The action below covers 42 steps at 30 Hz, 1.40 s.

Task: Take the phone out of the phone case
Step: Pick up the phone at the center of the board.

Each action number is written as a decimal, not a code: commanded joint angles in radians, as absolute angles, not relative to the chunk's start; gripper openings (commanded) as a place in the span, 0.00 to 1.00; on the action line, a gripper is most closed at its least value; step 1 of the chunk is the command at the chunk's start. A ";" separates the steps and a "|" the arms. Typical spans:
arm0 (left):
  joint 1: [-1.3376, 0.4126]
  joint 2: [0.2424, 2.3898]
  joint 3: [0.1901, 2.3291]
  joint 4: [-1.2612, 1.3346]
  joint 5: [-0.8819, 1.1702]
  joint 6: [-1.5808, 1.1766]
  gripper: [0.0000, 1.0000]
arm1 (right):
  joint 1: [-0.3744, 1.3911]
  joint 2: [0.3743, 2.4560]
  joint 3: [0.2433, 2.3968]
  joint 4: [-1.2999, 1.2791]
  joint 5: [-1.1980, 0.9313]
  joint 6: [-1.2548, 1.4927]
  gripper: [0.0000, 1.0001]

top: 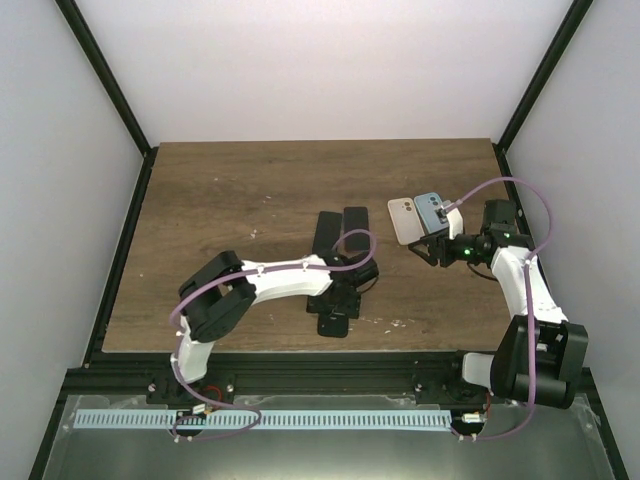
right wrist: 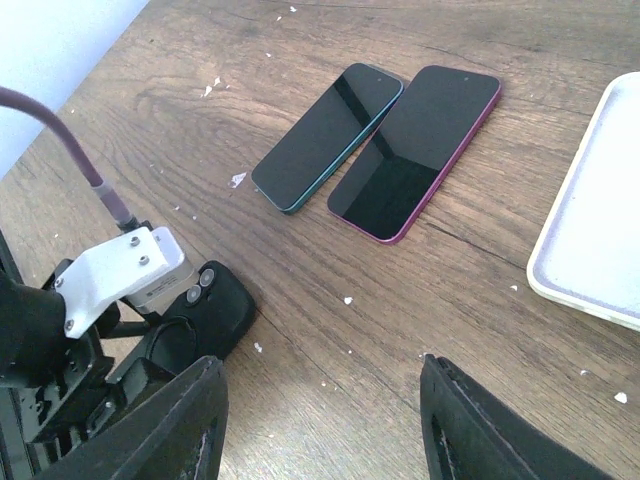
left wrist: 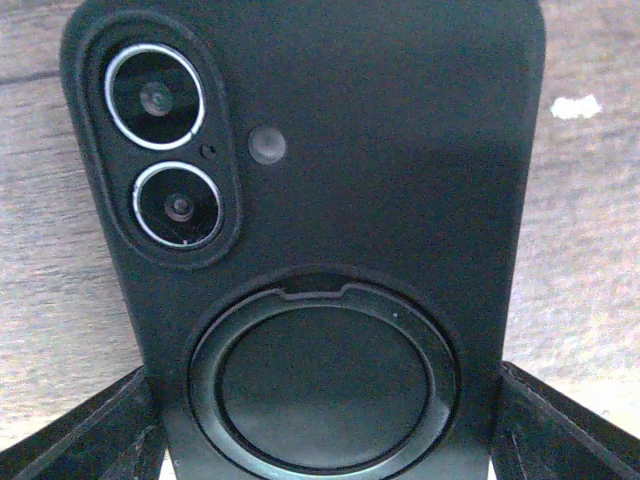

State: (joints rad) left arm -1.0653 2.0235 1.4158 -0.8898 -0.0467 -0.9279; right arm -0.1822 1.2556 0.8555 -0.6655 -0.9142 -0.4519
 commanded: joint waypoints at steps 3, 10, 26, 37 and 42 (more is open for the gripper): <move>-1.048 1.809 1.235 -0.698 -0.081 -0.677 0.32 | -0.195 1.238 0.888 -0.670 -0.932 -0.460 0.53; -1.044 1.598 1.144 -0.431 -0.118 -0.560 0.00 | -0.194 1.224 0.904 -0.696 -0.951 -0.485 0.52; -1.014 1.262 1.076 0.089 0.162 -0.421 0.00 | -0.112 1.046 1.079 -1.046 -1.507 -0.754 1.00; -1.014 1.209 1.005 0.314 0.325 -0.492 0.00 | 0.191 0.970 1.072 -0.882 -1.476 -0.495 1.00; -1.014 1.234 0.995 0.367 0.373 -0.519 0.00 | 0.253 0.988 1.065 -0.839 -1.425 -0.429 1.00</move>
State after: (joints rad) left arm -1.0176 1.2285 0.9977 0.2005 0.3012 -0.4911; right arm 0.2058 0.9764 1.0595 -0.8936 -1.4536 -0.5179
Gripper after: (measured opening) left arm 0.819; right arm 0.999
